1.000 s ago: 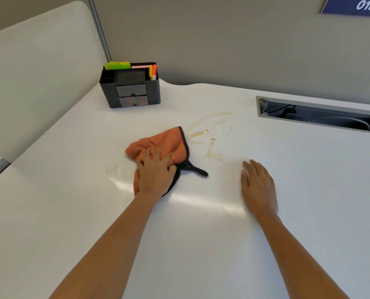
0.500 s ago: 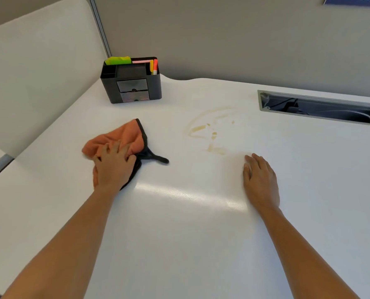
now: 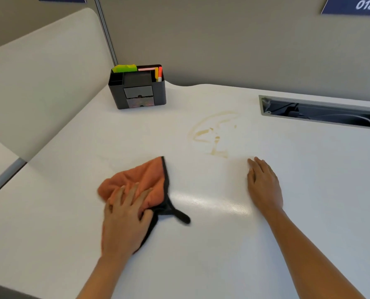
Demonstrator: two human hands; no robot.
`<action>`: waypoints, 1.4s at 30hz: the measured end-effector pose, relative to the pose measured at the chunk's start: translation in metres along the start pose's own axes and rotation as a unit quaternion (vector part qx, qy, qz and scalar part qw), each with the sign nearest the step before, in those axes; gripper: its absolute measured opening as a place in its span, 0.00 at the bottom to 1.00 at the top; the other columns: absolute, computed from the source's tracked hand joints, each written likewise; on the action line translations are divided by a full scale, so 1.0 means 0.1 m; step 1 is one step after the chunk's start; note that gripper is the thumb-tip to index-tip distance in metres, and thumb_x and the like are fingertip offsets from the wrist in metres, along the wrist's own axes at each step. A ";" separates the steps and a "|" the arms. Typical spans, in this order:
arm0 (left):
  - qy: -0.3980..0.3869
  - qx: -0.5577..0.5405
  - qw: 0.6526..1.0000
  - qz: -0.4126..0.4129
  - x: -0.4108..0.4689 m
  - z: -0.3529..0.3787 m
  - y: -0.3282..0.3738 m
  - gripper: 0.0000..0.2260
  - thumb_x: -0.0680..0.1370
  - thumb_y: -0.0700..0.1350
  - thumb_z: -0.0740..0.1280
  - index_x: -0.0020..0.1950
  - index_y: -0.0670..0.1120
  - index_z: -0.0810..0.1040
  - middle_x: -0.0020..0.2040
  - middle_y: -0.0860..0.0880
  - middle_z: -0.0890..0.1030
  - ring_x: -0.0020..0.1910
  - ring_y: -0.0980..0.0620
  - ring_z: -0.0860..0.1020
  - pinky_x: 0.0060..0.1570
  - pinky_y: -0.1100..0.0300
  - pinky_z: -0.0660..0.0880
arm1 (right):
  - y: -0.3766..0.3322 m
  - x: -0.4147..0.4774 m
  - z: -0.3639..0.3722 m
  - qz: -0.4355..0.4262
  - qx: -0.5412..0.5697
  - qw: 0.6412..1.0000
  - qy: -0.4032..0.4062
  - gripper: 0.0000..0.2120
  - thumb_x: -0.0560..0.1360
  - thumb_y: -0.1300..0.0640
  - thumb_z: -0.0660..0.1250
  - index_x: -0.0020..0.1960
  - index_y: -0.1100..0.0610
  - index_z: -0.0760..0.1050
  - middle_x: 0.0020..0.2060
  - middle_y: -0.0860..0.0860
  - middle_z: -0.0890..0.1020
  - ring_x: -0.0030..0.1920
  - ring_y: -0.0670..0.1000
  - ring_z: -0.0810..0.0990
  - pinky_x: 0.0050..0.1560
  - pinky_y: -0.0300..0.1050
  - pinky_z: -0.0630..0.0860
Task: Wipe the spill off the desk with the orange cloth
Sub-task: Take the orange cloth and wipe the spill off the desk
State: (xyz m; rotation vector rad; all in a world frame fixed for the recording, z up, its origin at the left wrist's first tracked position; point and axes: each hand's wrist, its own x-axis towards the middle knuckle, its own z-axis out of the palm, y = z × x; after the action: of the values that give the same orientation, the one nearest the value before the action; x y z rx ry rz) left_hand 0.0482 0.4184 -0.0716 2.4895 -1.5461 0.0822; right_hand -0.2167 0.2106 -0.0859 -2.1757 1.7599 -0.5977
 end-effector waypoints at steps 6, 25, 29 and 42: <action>-0.015 -0.031 0.994 -0.101 0.77 -0.02 -0.27 0.21 0.76 0.52 0.57 0.68 0.52 0.69 0.72 0.45 0.68 0.72 0.40 0.61 0.68 0.41 0.58 | -0.01 0.01 0.01 0.003 -0.002 1.000 0.006 0.20 0.80 0.57 0.51 0.70 0.55 0.67 0.72 0.50 0.67 0.74 0.51 0.60 0.73 0.48 0.59; -0.025 -0.048 0.990 -0.131 1.15 0.19 0.14 0.37 0.69 0.72 0.55 0.72 0.55 0.58 0.75 0.39 0.59 0.74 0.34 0.54 0.69 0.31 0.50 | 0.01 0.04 0.03 0.008 0.004 1.000 0.024 0.19 0.79 0.57 0.54 0.68 0.53 0.70 0.71 0.49 0.69 0.72 0.50 0.63 0.72 0.48 0.62; -0.058 -0.031 0.993 -0.098 1.63 0.28 0.39 0.36 0.71 0.71 0.53 0.75 0.58 0.51 0.76 0.40 0.55 0.74 0.33 0.52 0.69 0.32 0.48 | -0.01 0.06 0.03 0.004 -0.012 1.000 0.017 0.19 0.80 0.57 0.55 0.69 0.54 0.69 0.71 0.50 0.69 0.73 0.51 0.62 0.72 0.48 0.61; 0.000 -0.052 0.993 -0.104 1.65 0.38 0.47 0.26 0.74 0.52 0.62 0.71 0.50 0.63 0.73 0.42 0.64 0.72 0.37 0.59 0.68 0.34 0.55 | 0.36 0.88 -0.21 0.067 -0.027 0.997 0.038 0.20 0.80 0.53 0.54 0.69 0.59 0.68 0.69 0.54 0.70 0.70 0.55 0.65 0.70 0.52 0.62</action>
State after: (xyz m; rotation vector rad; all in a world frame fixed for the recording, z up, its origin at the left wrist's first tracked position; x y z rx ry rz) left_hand 0.0778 0.2451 -0.0762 2.5493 -1.2484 -0.0297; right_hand -0.2425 0.1183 -0.0715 -2.0747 1.9648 -0.6125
